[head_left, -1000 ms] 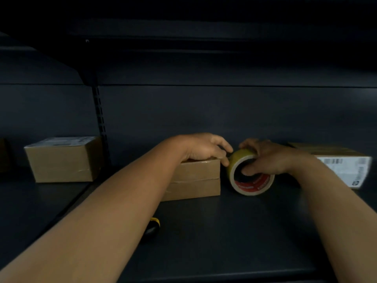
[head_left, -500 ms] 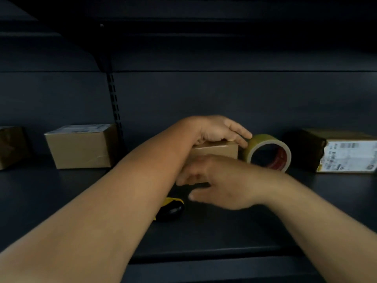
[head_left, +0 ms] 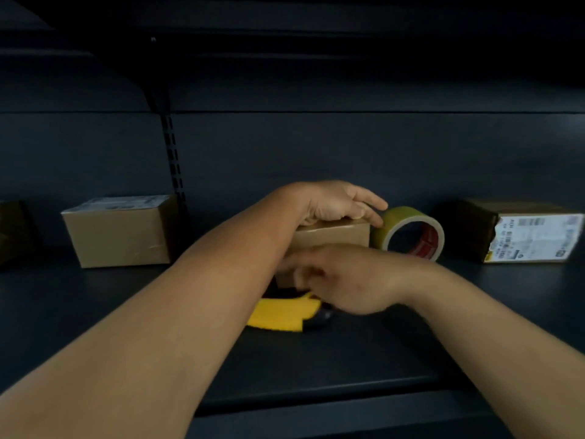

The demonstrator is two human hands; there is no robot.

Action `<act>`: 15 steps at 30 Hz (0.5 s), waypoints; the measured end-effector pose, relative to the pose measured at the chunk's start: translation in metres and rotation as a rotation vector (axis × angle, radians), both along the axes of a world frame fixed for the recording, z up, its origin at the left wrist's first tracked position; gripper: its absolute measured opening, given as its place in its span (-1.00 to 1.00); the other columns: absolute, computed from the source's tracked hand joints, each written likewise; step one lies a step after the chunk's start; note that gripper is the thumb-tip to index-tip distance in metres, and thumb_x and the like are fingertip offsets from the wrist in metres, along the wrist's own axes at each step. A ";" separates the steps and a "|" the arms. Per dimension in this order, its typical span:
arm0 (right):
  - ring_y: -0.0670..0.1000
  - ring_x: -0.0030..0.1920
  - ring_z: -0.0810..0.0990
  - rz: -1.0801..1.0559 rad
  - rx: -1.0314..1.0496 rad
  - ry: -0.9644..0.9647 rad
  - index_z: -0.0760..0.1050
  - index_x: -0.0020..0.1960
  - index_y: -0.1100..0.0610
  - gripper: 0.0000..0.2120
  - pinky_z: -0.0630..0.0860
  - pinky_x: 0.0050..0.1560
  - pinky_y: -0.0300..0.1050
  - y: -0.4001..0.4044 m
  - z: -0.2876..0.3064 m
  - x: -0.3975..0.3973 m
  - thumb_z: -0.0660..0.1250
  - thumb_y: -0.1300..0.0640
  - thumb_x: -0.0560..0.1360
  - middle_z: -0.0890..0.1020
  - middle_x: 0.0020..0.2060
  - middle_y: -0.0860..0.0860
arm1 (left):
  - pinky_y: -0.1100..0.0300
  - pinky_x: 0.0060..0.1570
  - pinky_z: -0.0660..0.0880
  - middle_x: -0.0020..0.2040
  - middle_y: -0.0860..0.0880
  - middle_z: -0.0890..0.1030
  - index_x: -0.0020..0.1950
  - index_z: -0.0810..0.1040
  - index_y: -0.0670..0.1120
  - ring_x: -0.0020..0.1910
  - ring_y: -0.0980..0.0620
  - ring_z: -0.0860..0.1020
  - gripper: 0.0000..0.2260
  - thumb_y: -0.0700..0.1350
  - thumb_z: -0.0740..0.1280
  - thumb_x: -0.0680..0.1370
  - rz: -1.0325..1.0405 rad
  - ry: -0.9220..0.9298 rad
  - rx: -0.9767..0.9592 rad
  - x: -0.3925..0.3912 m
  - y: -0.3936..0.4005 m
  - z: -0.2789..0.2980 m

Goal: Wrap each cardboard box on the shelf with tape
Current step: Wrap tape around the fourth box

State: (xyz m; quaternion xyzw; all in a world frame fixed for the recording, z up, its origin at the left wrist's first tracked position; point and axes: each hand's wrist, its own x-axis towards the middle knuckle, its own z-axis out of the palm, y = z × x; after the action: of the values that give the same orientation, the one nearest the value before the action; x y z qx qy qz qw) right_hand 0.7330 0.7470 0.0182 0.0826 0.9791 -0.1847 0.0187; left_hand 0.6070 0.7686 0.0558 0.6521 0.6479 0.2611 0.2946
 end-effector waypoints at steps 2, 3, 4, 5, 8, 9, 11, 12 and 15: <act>-0.22 0.12 0.46 -0.062 0.011 0.019 0.25 0.43 -0.20 -0.59 0.42 0.17 -0.25 0.007 0.011 0.012 0.06 0.05 0.61 0.44 0.21 -0.27 | 0.45 0.08 0.41 0.12 0.03 0.62 0.41 0.41 -0.06 0.17 0.17 0.52 -0.61 -0.32 0.12 0.61 0.003 0.004 -0.005 -0.001 0.000 0.000; -0.17 0.18 0.46 -0.068 0.023 -0.011 0.23 0.44 -0.20 -0.60 0.41 0.22 -0.22 0.008 0.013 0.016 0.07 0.02 0.61 0.43 0.25 -0.23 | 0.43 0.09 0.41 0.11 0.03 0.62 0.40 0.41 -0.05 0.17 0.17 0.52 -0.61 -0.32 0.13 0.61 0.005 -0.002 -0.004 -0.001 0.001 0.000; -0.14 0.21 0.44 -0.064 0.019 -0.051 0.22 0.45 -0.18 -0.59 0.39 0.24 -0.22 0.006 0.013 0.019 0.10 -0.02 0.61 0.43 0.24 -0.19 | 0.38 0.16 0.40 0.10 0.03 0.63 0.39 0.42 -0.06 0.19 0.16 0.51 -0.61 -0.32 0.13 0.61 0.004 -0.010 -0.003 -0.002 0.001 -0.001; -0.13 0.21 0.44 -0.057 -0.003 -0.077 0.21 0.45 -0.17 -0.58 0.38 0.25 -0.21 0.003 0.010 0.018 0.12 -0.06 0.60 0.45 0.19 -0.19 | 0.32 0.24 0.38 0.08 0.04 0.63 0.39 0.42 -0.06 0.21 0.14 0.51 -0.62 -0.32 0.14 0.60 0.002 -0.012 0.000 -0.002 0.002 -0.002; -0.10 0.25 0.43 -0.021 -0.061 -0.047 0.23 0.44 -0.16 -0.40 0.40 0.29 -0.09 -0.013 -0.006 0.005 0.17 -0.32 0.46 0.44 0.27 -0.18 | 0.28 0.30 0.33 0.07 0.05 0.63 0.39 0.42 -0.06 0.22 0.15 0.49 -0.63 -0.30 0.16 0.61 0.000 0.004 0.012 0.000 0.001 -0.002; -0.08 0.30 0.40 0.001 -0.049 -0.029 0.22 0.44 -0.16 -0.30 0.39 0.30 -0.05 -0.016 -0.012 0.000 0.19 -0.40 0.38 0.39 0.34 -0.17 | 0.31 0.26 0.35 0.08 0.04 0.63 0.39 0.42 -0.06 0.20 0.17 0.49 -0.63 -0.29 0.16 0.61 0.006 0.006 0.012 0.001 0.000 -0.001; -0.04 0.36 0.33 0.009 -0.017 -0.042 0.16 0.47 -0.15 -0.23 0.36 0.32 0.01 -0.021 -0.019 -0.007 0.28 -0.37 0.34 0.29 0.43 -0.15 | 0.36 0.19 0.37 0.12 0.03 0.62 0.40 0.41 -0.06 0.19 0.18 0.50 -0.63 -0.29 0.16 0.61 0.016 0.007 0.008 0.002 -0.002 0.000; -0.02 0.37 0.33 0.002 -0.006 -0.050 0.12 0.49 -0.14 -0.24 0.37 0.32 0.02 -0.022 -0.020 -0.008 0.33 -0.27 0.38 0.27 0.44 -0.13 | 0.36 0.19 0.38 0.14 0.02 0.62 0.40 0.41 -0.06 0.19 0.18 0.51 -0.63 -0.29 0.16 0.61 0.017 0.009 0.007 0.003 -0.003 0.001; 0.02 0.28 0.41 -0.023 0.044 -0.101 0.07 0.51 -0.09 -0.28 0.45 0.24 -0.01 -0.020 -0.016 -0.007 0.35 0.04 0.46 0.31 0.41 -0.06 | 0.36 0.17 0.39 0.15 0.03 0.63 0.40 0.41 -0.05 0.19 0.19 0.51 -0.63 -0.28 0.16 0.61 0.024 0.015 0.003 0.003 -0.003 0.001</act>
State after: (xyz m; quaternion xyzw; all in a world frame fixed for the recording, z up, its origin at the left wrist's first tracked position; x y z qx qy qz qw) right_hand 0.7263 0.7273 0.0027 0.1036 0.9798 -0.1587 0.0639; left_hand 0.6098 0.7654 0.0565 0.6465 0.6575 0.2607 0.2859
